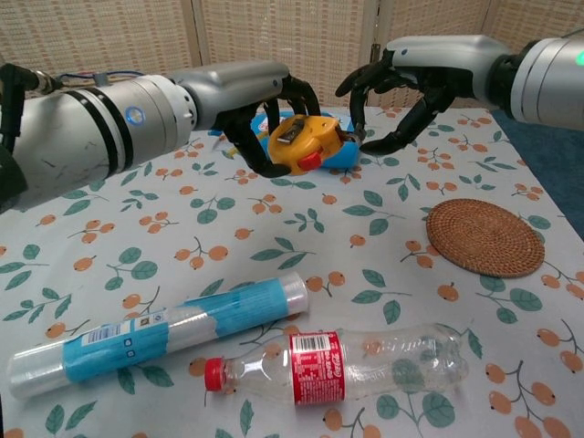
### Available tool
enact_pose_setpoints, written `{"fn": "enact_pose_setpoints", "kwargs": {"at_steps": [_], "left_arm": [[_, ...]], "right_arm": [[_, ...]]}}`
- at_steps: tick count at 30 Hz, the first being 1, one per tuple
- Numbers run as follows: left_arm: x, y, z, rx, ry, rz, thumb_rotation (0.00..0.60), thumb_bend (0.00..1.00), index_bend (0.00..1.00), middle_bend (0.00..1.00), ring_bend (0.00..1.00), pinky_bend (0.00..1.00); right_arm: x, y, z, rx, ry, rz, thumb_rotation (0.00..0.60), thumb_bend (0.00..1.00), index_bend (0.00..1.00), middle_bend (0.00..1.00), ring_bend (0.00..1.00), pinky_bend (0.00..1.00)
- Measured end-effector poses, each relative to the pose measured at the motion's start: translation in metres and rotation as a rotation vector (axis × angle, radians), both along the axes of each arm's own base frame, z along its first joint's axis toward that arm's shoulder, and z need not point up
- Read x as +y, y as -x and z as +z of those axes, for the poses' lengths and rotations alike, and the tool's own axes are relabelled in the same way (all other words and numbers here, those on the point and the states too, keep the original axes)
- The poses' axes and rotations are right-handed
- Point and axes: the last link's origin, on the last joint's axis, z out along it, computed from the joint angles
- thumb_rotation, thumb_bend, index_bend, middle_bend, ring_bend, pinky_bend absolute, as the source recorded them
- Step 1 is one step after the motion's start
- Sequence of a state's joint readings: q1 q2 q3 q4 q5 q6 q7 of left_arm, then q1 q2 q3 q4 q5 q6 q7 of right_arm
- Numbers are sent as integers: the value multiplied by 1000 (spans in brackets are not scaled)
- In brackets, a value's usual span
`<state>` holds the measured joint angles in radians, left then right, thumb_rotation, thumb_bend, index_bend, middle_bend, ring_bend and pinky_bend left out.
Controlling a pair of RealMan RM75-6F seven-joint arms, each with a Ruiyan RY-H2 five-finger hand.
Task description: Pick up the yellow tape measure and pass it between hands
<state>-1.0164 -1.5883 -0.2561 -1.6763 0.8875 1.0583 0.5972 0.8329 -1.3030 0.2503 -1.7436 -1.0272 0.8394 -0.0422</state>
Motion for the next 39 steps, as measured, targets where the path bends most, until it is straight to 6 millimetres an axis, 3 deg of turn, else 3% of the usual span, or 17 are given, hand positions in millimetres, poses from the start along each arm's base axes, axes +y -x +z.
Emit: {"fn": "enact_pose_setpoints", "kwargs": {"at_steps": [20, 29, 39], "left_arm": [[3, 8, -4, 18, 2, 6, 600, 385, 530, 480, 413, 104], [12, 30, -3, 48, -17, 25, 600, 385, 533, 483, 417, 104], [25, 73, 0, 105, -47, 48, 600, 385, 533, 484, 419, 105]], "right_arm": [[-3, 2, -4, -8, 11, -10, 600, 646, 631, 194, 83, 0], [0, 10, 3, -8, 13, -24, 600, 665, 642, 204, 88, 0], [15, 27, 32, -22, 20, -37, 600, 666, 644, 207, 87, 0]]}}
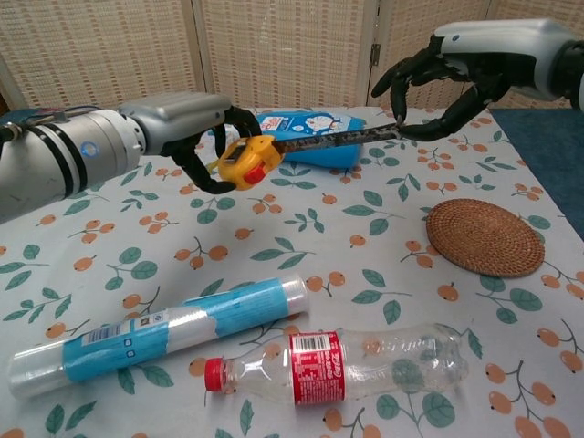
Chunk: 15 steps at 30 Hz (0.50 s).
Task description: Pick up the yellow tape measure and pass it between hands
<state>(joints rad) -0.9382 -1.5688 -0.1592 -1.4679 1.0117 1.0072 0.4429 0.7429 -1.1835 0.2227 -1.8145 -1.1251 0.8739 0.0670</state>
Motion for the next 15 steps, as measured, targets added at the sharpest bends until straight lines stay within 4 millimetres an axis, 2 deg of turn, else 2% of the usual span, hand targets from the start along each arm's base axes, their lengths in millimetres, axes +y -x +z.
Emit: {"fn": "enact_pose_setpoints", "kwargs": {"at_steps": [15], "left_arm": [[18, 66, 19, 60, -42, 61, 600, 384, 534, 484, 420, 107]], "right_arm": [[42, 32, 61, -44, 35, -4, 600, 666, 644, 209, 89, 0]]}}
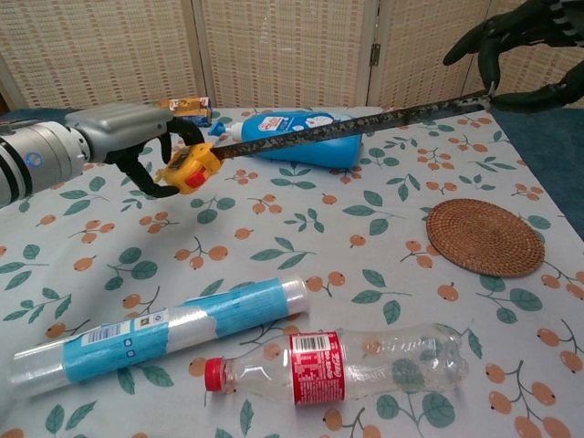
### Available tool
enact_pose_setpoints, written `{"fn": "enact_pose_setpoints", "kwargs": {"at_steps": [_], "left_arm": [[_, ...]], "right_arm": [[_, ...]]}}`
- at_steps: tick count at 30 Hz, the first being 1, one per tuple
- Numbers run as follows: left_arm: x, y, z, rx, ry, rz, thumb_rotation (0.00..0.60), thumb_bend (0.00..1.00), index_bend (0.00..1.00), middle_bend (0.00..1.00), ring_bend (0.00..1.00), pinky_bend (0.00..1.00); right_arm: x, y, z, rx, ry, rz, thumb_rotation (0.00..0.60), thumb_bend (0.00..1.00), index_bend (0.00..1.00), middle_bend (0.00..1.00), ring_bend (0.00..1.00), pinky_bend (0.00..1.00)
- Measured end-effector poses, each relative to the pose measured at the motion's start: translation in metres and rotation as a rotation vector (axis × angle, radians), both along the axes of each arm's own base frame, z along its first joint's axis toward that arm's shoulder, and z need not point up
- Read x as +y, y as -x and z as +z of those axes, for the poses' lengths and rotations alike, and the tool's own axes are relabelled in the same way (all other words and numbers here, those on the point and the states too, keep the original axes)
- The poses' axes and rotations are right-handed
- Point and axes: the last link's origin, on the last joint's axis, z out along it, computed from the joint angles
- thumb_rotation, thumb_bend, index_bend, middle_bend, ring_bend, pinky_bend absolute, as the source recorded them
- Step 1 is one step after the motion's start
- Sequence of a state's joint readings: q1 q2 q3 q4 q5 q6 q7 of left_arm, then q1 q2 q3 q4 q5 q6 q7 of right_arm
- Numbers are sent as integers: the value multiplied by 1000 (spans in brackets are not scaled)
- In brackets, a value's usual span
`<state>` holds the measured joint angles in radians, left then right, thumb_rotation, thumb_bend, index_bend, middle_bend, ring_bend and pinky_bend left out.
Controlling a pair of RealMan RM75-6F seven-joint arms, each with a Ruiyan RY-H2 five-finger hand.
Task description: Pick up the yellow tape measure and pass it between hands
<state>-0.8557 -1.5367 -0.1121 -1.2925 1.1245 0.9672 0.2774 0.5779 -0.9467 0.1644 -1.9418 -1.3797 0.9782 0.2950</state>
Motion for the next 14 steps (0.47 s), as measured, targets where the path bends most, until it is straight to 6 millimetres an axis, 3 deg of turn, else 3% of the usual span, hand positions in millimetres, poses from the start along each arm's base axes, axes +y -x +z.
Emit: {"fn": "enact_pose_setpoints", "kwargs": {"at_steps": [14], "left_arm": [[7, 20, 8, -1, -16, 35, 600, 385, 534, 485, 416, 98]], "right_arm": [[39, 28, 38, -74, 23, -4, 600, 666, 644, 213, 92, 0]]}}
